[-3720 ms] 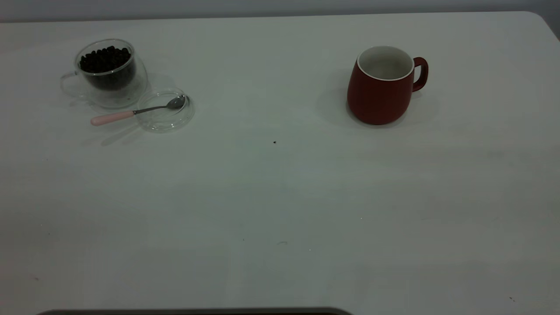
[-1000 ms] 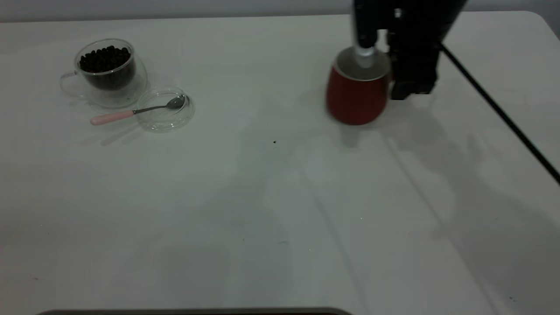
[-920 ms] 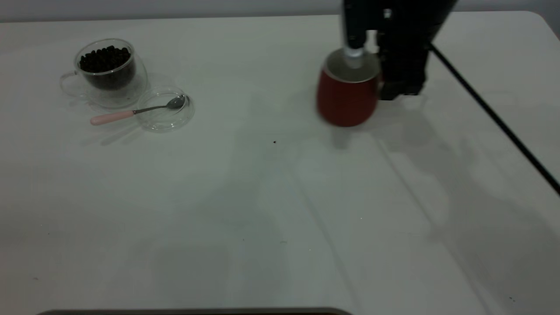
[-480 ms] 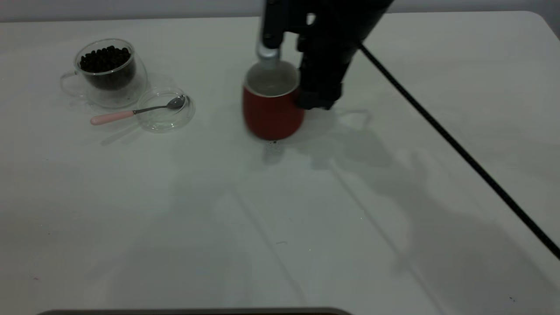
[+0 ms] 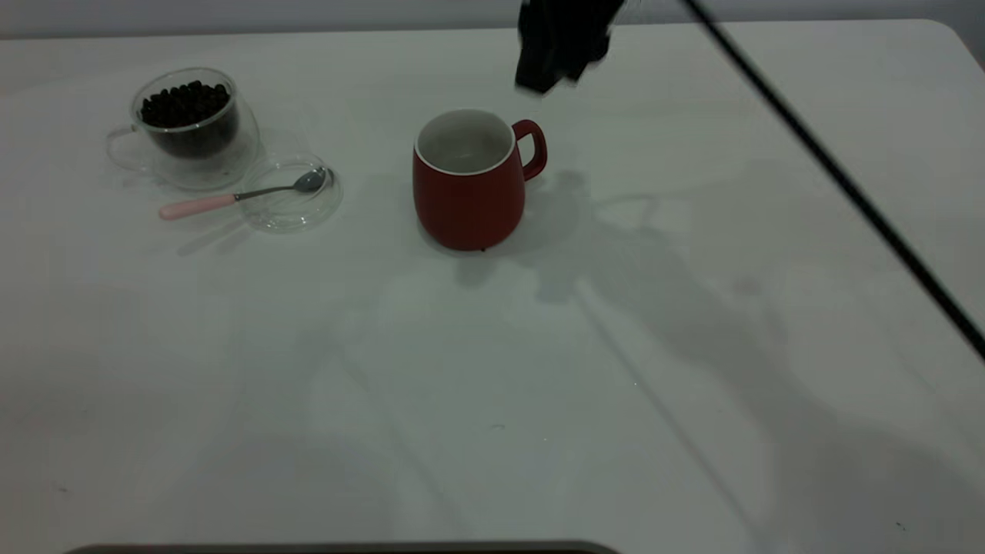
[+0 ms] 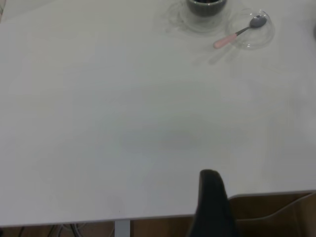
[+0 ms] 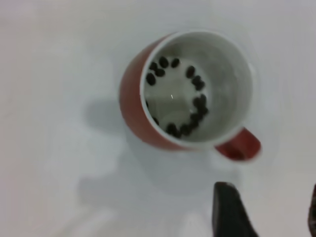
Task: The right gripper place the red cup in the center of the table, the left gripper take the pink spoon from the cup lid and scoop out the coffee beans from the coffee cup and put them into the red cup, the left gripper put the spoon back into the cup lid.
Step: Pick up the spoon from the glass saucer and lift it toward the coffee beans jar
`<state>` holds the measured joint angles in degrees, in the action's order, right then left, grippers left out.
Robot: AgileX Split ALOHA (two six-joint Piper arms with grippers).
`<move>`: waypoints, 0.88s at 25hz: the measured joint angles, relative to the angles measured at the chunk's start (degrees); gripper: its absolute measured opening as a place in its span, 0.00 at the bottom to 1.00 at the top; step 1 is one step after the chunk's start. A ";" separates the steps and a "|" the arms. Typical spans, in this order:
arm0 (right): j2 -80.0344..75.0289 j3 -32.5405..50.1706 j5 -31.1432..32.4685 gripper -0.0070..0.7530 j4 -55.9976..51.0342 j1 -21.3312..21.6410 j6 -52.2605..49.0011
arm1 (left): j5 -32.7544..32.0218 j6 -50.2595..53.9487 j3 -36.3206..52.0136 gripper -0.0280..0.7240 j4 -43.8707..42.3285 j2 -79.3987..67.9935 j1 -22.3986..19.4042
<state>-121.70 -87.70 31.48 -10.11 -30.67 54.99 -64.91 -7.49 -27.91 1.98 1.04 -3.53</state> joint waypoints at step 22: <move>58.41 24.13 39.36 0.77 26.93 0.11 -55.36 | 0.00 0.00 0.00 0.82 0.00 0.00 0.00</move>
<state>-63.29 -63.57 70.84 16.82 -30.56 -0.37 -64.91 -7.49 -27.91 1.98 1.04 -3.53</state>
